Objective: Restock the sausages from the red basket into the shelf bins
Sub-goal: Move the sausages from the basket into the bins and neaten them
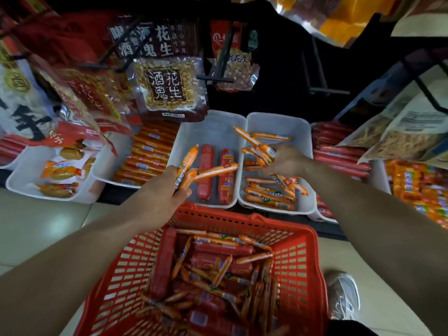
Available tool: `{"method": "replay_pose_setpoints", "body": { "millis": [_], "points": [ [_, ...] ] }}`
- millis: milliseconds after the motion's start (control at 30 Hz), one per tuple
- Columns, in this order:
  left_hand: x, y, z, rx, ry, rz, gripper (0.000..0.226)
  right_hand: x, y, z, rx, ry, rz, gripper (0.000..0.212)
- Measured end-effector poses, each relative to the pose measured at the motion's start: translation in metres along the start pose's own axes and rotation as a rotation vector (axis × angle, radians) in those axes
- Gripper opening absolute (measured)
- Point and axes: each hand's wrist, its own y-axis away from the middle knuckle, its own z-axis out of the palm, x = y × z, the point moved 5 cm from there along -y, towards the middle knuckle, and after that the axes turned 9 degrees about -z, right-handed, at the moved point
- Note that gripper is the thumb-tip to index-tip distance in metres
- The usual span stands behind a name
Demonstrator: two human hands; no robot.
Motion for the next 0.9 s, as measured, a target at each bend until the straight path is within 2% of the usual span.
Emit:
{"method": "replay_pose_setpoints", "body": {
  "millis": [67,133,267,300,400,567,733,800,900],
  "points": [
    [-0.006,-0.001,0.002,-0.002,0.008,-0.011,0.017,0.020,-0.002,0.012,-0.013,0.002,0.044,0.035],
    [-0.010,-0.002,0.005,-0.016,0.018,-0.030,0.017,0.037,-0.002,0.028,-0.061,0.035,0.085,0.055],
    [-0.010,-0.005,0.007,-0.044,0.041,-0.047,0.018,0.049,-0.004,0.049,-0.226,0.299,0.043,0.096],
    [-0.009,-0.004,0.008,-0.051,0.056,-0.049,0.018,0.051,-0.006,0.048,-0.240,0.268,0.044,0.095],
    [-0.002,-0.002,0.008,-0.059,0.052,-0.056,0.020,0.056,-0.008,0.041,-0.187,0.134,0.033,0.059],
    [0.002,0.002,0.009,-0.049,0.005,-0.075,0.021,0.046,-0.014,0.049,-0.081,0.143,-0.024,0.071],
    [-0.001,0.004,0.013,-0.071,-0.021,-0.086,0.024,0.042,-0.014,0.057,-0.156,0.346,-0.041,0.049],
    [-0.003,0.003,0.015,-0.082,-0.027,-0.094,0.026,0.044,-0.009,0.060,-0.178,0.329,-0.030,0.036],
    [-0.003,0.002,0.016,-0.092,-0.033,-0.095,0.027,0.046,0.002,0.059,-0.229,0.316,-0.036,0.033]
  ]
}}
